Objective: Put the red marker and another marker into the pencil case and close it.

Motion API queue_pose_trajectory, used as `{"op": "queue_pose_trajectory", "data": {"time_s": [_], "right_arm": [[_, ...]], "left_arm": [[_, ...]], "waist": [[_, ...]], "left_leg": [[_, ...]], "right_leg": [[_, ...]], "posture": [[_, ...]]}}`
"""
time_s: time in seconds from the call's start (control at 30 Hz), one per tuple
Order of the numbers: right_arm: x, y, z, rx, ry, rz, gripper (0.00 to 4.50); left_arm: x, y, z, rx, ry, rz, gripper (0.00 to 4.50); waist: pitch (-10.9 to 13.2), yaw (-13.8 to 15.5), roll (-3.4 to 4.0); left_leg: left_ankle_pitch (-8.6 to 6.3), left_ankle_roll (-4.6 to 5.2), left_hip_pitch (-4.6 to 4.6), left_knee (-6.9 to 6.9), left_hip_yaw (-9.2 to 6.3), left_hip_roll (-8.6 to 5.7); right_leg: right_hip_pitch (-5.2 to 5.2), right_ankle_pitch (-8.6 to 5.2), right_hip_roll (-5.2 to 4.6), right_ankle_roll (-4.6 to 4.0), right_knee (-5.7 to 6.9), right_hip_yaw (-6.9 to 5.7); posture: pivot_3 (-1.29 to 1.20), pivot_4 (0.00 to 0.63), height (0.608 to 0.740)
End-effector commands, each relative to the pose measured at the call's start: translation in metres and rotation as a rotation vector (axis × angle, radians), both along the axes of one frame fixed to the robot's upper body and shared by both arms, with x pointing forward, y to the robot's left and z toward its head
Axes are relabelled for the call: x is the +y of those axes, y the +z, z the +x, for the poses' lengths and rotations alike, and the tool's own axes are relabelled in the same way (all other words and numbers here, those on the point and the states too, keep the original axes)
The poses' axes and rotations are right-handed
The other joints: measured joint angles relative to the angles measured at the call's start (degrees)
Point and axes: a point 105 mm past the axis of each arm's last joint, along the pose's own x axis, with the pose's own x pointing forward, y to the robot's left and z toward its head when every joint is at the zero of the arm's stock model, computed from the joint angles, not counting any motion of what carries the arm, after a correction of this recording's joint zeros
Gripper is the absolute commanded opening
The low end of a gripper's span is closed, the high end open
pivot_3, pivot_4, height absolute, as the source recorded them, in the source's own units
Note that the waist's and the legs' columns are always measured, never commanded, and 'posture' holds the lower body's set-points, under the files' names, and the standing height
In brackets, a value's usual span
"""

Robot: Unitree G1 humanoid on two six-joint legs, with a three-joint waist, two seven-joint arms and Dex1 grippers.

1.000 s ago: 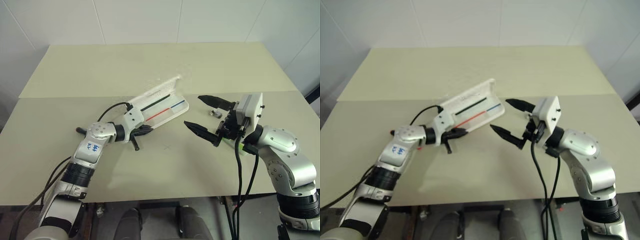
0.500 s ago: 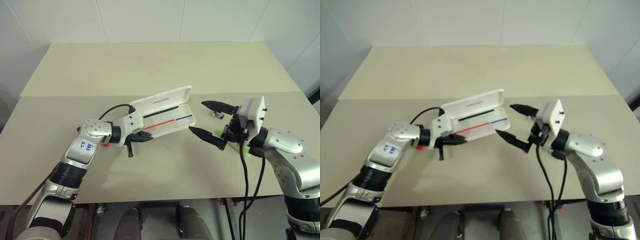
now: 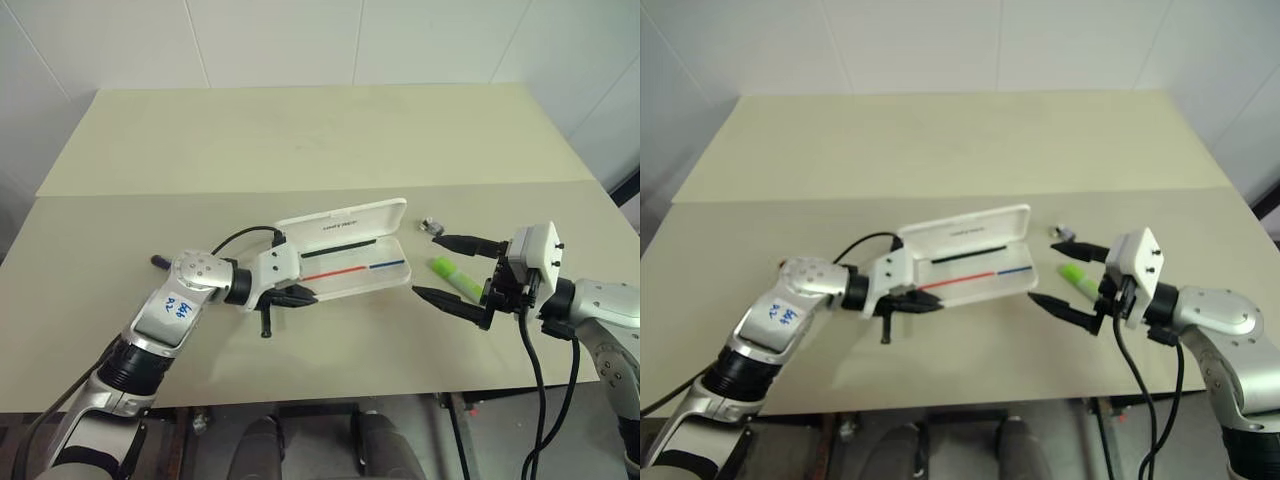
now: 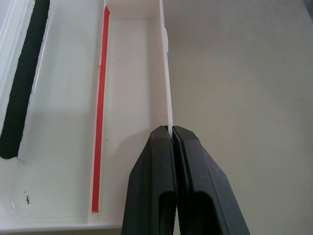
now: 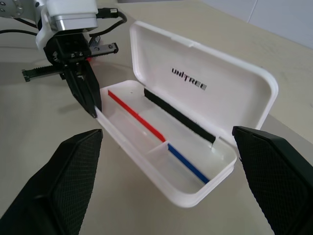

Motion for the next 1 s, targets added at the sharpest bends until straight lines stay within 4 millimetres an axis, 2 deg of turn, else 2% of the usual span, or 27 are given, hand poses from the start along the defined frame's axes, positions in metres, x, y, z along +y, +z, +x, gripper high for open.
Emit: {"op": "queue_pose_trajectory", "data": {"time_s": [0.03, 0.33, 0.57, 0.67, 0.87, 1.0], "right_arm": [[0.002, 0.013, -0.006, -0.059, 0.006, 0.0, 4.5], [0.005, 0.016, -0.005, -0.074, 0.001, 0.014, 4.5], [0.009, 0.015, -0.004, -0.076, 0.006, 0.025, 4.5], [0.01, 0.016, -0.003, -0.08, 0.005, 0.03, 4.5], [0.01, 0.017, -0.002, -0.083, 0.004, 0.034, 4.5], [0.011, 0.017, -0.001, -0.085, 0.004, 0.036, 4.5]], "left_arm": [[0.0, 0.001, -0.011, -0.013, -0.052, 0.018, 0.02], [0.021, -0.011, -0.015, -0.003, -0.029, 0.083, 0.02], [0.022, -0.015, -0.013, -0.011, -0.018, 0.094, 0.02], [0.019, -0.014, -0.014, -0.007, -0.021, 0.085, 0.67], [0.015, -0.011, -0.013, -0.008, -0.024, 0.066, 2.64], [0.014, -0.007, -0.015, 0.001, -0.031, 0.045, 2.64]], "waist": [[0.0, 0.0, 0.0], [0.0, -0.2, -0.01], [0.0, -0.1, -0.01], [0.0, -0.1, -0.01], [0.0, 0.0, -0.01], [0.0, -0.1, -0.01]], "left_leg": [[0.0, 0.0, 0.0, -0.01, 0.01, 0.0], [0.0, 0.0, 0.03, -0.04, 0.02, 0.01], [0.0, 0.0, 0.03, -0.03, 0.03, 0.02], [0.0, 0.0, 0.03, -0.03, 0.02, 0.02], [0.0, 0.0, 0.03, -0.01, 0.02, 0.02], [0.0, 0.0, 0.03, -0.01, 0.02, 0.02]], "right_leg": [[0.0, 0.0, 0.0, 0.0, -0.02, 0.01], [-0.01, -0.02, 0.01, -0.03, -0.02, 0.03], [-0.01, -0.03, 0.02, -0.05, 0.0, 0.03], [-0.01, -0.03, 0.02, -0.05, 0.01, 0.03], [-0.01, -0.02, 0.01, -0.05, 0.01, 0.03], [-0.01, -0.02, 0.02, -0.05, 0.02, 0.03]], "posture": [[0.0, 0.15, 0.74], [0.0, 0.15, 0.74], [0.0, 0.15, 0.74], [0.0, 0.15, 0.74], [0.0, 0.15, 0.74], [0.0, 0.15, 0.74]]}}
